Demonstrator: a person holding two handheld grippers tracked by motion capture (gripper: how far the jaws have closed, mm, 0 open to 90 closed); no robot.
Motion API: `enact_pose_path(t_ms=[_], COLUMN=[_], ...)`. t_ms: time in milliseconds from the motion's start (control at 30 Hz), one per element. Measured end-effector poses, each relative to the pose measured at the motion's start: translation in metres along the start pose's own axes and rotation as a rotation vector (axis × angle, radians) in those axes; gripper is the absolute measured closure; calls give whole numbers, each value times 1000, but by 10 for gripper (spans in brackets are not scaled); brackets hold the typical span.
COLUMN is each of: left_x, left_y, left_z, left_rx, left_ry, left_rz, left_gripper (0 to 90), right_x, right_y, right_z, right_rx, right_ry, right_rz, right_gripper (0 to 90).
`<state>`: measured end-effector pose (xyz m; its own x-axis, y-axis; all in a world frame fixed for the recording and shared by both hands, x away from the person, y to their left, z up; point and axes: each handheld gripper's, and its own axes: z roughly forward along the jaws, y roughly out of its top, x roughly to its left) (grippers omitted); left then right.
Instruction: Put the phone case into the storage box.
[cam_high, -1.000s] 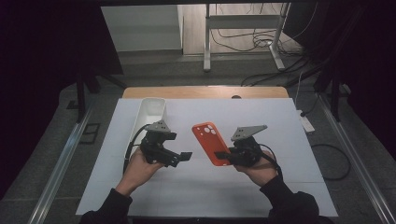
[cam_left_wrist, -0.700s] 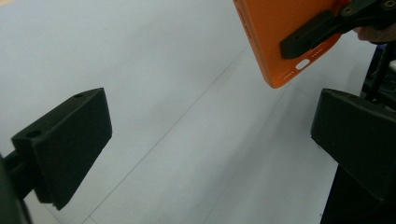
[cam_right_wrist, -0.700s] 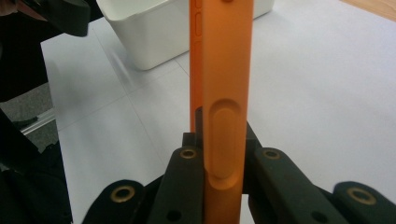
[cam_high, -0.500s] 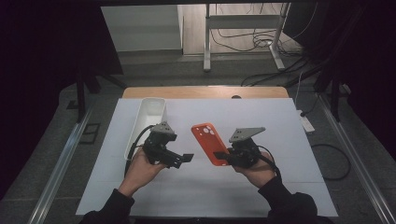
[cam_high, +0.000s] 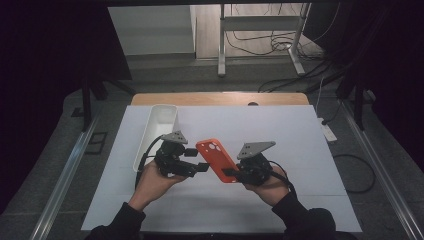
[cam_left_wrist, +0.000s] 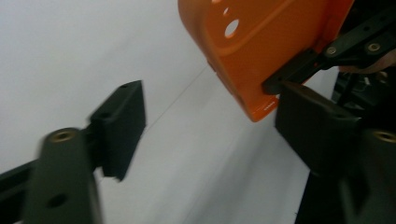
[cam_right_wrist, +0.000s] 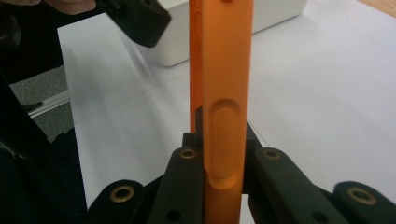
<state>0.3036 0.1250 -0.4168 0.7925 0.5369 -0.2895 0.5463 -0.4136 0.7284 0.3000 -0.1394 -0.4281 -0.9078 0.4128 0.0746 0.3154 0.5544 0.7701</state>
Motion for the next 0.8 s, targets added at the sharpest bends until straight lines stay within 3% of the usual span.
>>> enact_pose_path(t_ms=[133,300,500,800], left_x=[1,4,6,4], left_y=[-1,-1,-2,-1], left_z=[1,0,-1,1], left_rx=[13,17,40,44], left_ry=[-30,-65,-63,-39], left_rz=[-5,-22,-26,-98], left_gripper=[526,790,877,891], right_x=[2,4,4,5], right_y=[0,0,0,-2], right_z=[1,2,2,7], right_rx=[4,8,13,34], right_ry=[0,-4,-7,-11], right_rz=[-10,-18,-16,3], right_gripper=[847,847,847,847])
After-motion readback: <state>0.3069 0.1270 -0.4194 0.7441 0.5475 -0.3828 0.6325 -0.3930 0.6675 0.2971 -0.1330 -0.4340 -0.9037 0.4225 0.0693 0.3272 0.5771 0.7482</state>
